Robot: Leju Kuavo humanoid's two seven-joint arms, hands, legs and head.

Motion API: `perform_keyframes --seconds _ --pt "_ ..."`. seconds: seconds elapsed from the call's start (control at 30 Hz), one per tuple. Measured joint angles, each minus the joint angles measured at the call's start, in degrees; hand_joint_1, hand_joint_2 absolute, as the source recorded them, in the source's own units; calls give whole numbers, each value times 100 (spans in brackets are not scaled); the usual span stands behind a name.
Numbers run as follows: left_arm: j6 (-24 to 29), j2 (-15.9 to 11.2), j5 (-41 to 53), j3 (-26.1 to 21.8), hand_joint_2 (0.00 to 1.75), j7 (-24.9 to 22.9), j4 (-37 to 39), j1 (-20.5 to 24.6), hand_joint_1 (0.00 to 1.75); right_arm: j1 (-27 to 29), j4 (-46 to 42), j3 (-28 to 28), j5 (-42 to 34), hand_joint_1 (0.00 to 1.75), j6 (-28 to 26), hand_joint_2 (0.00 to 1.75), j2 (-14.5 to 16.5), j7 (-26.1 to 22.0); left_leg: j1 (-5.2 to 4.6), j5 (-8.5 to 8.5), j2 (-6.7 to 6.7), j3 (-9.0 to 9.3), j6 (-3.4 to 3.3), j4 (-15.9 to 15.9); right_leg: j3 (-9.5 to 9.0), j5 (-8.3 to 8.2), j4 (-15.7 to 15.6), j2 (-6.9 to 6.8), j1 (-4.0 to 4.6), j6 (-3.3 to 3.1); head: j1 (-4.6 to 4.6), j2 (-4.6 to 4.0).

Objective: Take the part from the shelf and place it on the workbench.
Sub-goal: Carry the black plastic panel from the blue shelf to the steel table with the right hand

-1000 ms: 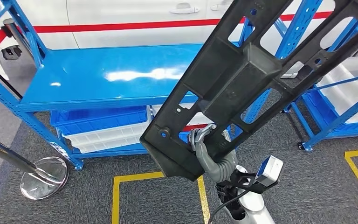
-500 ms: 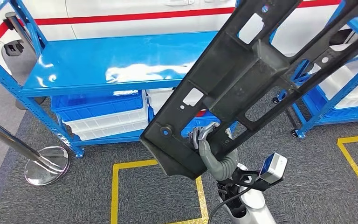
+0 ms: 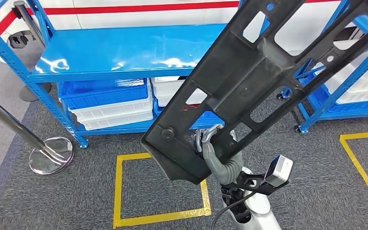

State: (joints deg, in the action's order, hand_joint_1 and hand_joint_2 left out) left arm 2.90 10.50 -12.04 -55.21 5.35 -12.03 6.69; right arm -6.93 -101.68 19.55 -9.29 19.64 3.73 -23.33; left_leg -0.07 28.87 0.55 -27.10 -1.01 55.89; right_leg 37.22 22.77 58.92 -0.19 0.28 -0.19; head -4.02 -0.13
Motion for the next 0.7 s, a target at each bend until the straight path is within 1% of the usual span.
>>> perform_keyframes --seconds 0.03,0.07,0.1,0.13,0.17,0.2,0.23,0.27,0.3,0.33,0.37,0.4,0.43,0.47,0.5,0.53,0.57,0.6,0.63,0.67,0.7 --pt "-3 3 0 -9 175 -1 3 -4 0 10 -2 -10 4 175 15 175 1 15 18 -84 14 -62 -32 -22 55 193 132 9 -8 33 1 0" --pt "-8 5 -1 -19 175 1 5 -6 0 19 -5 -20 2 175 31 175 1 34 31 -165 27 -138 -57 -32 128 482 369 16 -25 65 1 0" --pt "-14 4 -1 -26 175 9 5 -7 0 29 -9 -28 -5 175 52 175 1 54 27 -232 28 -229 -74 -29 208 794 708 18 -44 98 1 0" --pt "-13 4 -1 -31 175 37 5 -10 0 41 -13 -37 -13 175 76 175 1 70 27 -297 31 -324 -76 -22 276 1005 1088 17 -69 129 0 0" --pt "2 5 -2 -34 175 90 5 -15 0 56 -16 -49 -15 175 101 175 2 80 28 -357 23 -421 -68 -15 316 1043 1414 17 -91 159 0 0" --pt "27 8 -1 -35 175 160 5 -22 0 72 -21 -64 -4 175 121 175 6 84 32 -413 12 -519 -51 -2 310 918 1625 17 -112 185 0 0" --pt "55 11 -1 -35 175 232 5 -28 0 86 -30 -81 23 175 134 175 14 85 39 -468 -4 -616 -29 22 231 682 1659 22 -134 204 0 0" --pt "77 14 -2 -35 175 286 5 -30 0 96 -42 -96 56 175 141 175 25 85 48 -517 -30 -708 -3 55 63 464 1507 49 -155 215 0 0" --pt "89 17 -2 -35 175 317 5 -25 0 102 -61 -107 87 175 144 175 37 85 52 -558 -57 -796 28 102 -216 401 1156 130 -174 214 0 0" --pt "95 18 -2 -35 175 332 5 -12 0 107 -84 -112 109 175 149 175 50 84 52 -591 -91 -864 57 152 -544 486 702 218 -183 199 -1 0" --pt "99 19 -1 -35 175 337 5 3 0 109 -104 -117 119 175 156 175 61 84 50 -626 -131 -914 92 193 -821 651 293 290 -183 175 -1 0" --pt "103 20 -1 -35 175 341 5 16 0 113 -121 -122 123 175 164 175 70 84 48 -668 -172 -946 128 213 -1012 814 -7 330 -171 142 -1 0" --pt "108 20 -1 -35 175 343 5 21 0 119 -132 -126 123 175 175 175 77 84 50 -715 -216 -961 169 208 -1083 880 -143 303 -152 102 -1 0" --pt "113 21 -1 -35 175 344 5 17 0 122 -135 -131 116 175 187 175 81 84 60 -759 -256 -978 209 196 -1075 865 -176 252 -156 58 0 0" --pt "119 21 -1 -36 175 344 5 10 0 126 -137 -133 107 175 202 175 85 84 68 -746 -263 -1007 241 210 -1056 822 -189 202 -159 12 0 0" --pt "125 21 -1 -36 175 342 5 0 0 130 -138 -134 93 175 216 175 92 82 76 -642 -245 -1056 268 306 -1034 777 -204 151 -166 -32 0 0" --pt "131 21 -1 -37 175 339 5 -8 0 132 -138 -135 80 175 229 175 99 81 86 -450 -210 -1138 285 517 -1007 739 -214 97 -173 -70 0 0" --pt "136 22 -1 -37 175 335 5 -16 0 135 -139 -137 71 175 238 175 105 80 91 -206 -170 -1242 301 831 -977 711 -212 46 -159 -94 0 0" --pt "140 24 -1 -37 175 331 5 -24 0 138 -139 -141 62 175 243 175 110 78 95 3 -150 -1349 318 1195 -947 690 -207 -8 -145 -109 0 0" --pt "148 25 -1 -37 175 328 5 -30 0 142 -139 -145 55 175 245 175 110 78 100 118 -143 -1429 332 1508 -920 677 -198 -66 -133 -117 0 0" --pt "154 25 -1 -37 175 325 5 -34 0 149 -139 -149 47 175 247 175 110 79 101 116 -136 -1435 342 1666 -896 668 -186 -123 -123 -116 0 0"
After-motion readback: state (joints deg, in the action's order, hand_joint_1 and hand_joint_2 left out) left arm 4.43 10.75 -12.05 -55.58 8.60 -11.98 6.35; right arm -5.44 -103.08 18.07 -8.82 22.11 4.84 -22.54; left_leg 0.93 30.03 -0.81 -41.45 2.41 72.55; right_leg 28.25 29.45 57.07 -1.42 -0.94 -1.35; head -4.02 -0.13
